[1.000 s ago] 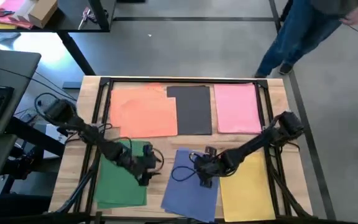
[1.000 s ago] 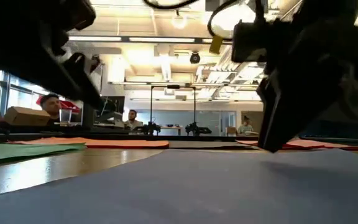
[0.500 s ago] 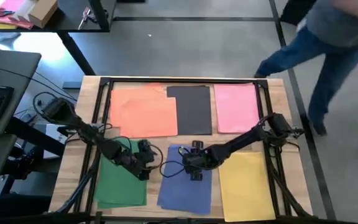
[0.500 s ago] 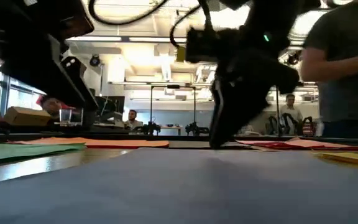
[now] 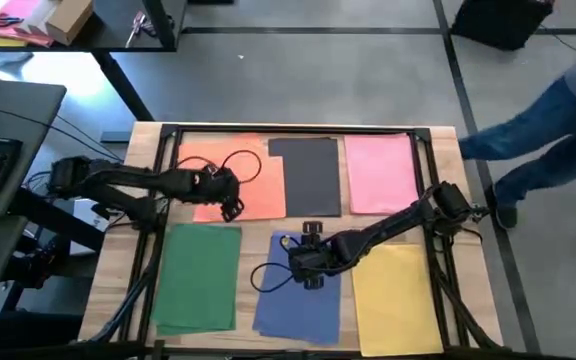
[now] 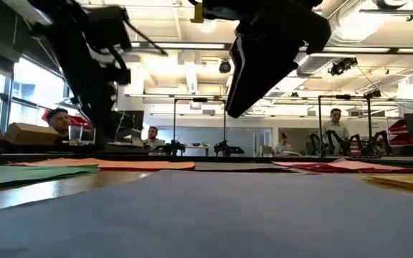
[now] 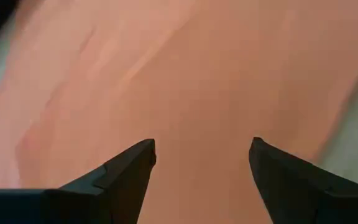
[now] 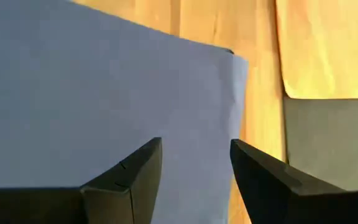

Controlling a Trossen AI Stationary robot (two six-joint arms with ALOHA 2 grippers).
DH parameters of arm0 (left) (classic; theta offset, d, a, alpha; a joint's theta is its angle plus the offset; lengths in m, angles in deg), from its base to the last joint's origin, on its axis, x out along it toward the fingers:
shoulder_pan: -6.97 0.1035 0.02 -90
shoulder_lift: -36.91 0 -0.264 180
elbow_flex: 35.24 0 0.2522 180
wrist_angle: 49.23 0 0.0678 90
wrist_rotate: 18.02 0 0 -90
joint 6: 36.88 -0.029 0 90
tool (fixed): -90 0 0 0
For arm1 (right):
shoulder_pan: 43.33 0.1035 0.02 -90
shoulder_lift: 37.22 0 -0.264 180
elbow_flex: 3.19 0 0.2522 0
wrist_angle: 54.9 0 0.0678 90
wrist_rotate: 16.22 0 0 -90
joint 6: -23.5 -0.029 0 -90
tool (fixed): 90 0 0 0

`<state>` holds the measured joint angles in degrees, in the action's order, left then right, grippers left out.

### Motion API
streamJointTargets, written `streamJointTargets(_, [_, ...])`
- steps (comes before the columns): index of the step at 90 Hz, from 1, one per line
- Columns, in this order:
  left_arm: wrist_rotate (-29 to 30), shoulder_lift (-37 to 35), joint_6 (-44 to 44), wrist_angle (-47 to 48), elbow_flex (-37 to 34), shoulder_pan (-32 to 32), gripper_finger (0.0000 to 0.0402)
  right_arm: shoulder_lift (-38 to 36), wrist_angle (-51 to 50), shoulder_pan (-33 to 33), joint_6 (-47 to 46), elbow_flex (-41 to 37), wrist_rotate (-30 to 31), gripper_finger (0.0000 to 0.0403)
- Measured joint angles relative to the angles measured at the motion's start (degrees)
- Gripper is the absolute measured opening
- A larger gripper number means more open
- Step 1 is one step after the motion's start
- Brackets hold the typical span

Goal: Organize paper
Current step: Adjust the orange papers on the top left of the table

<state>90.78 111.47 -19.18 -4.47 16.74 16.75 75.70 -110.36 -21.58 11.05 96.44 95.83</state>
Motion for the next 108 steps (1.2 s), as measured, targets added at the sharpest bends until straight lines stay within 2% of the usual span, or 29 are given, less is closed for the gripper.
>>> streamJointTargets(14, [-6.5, 6.2, -4.3, -9.2, 0.0, 3.2, 0.0247, -0.6, -0.7, 0.0, -0.5, 0.0, 0.4, 0.0176])
streamJointTargets(24, [-6.8, 9.7, -5.4, -13.3, 0.0, 5.7, 0.0247, -0.6, -1.1, -0.1, -0.5, 0.0, 0.5, 0.0176])
streamJointTargets(40, [-7.4, 13.1, -6.7, -12.6, 0.0, 11.3, 0.0247, -0.6, -1.4, -0.4, -0.5, -0.1, 0.5, 0.0176])
streamJointTargets(56, [-5.6, 11.7, -10.5, -10.6, 0.0, 16.5, 0.0247, -0.6, -1.4, -1.2, -0.5, -0.1, 0.5, 0.0176])
streamJointTargets(71, [-0.3, 6.4, -13.3, -6.3, 0.0, 21.2, 0.0247, -0.6, -1.4, -1.6, -0.8, -0.1, 0.5, 0.0176])
streamJointTargets(78, [-1.2, 3.7, -12.8, -4.8, 0.0, 22.5, 0.0247, -0.6, -1.4, -1.5, -0.9, -0.1, 0.5, 0.0176])
streamJointTargets(84, [-6.7, 2.2, -12.2, -5.3, 0.0, 21.8, 0.0247, -0.6, -1.4, -1.5, -1.1, -0.1, 0.5, 0.0176])
streamJointTargets(92, [-14.8, 1.7, -11.3, -7.4, 0.0, 17.6, 0.0247, -0.6, -1.3, -1.5, -1.2, -0.1, 0.5, 0.0176])
streamJointTargets(108, [-21.2, 3.4, -10.0, -17.3, 0.0, 4.1, 0.0247, -0.6, -0.7, -1.5, -1.2, -0.1, 1.9, 0.0176])
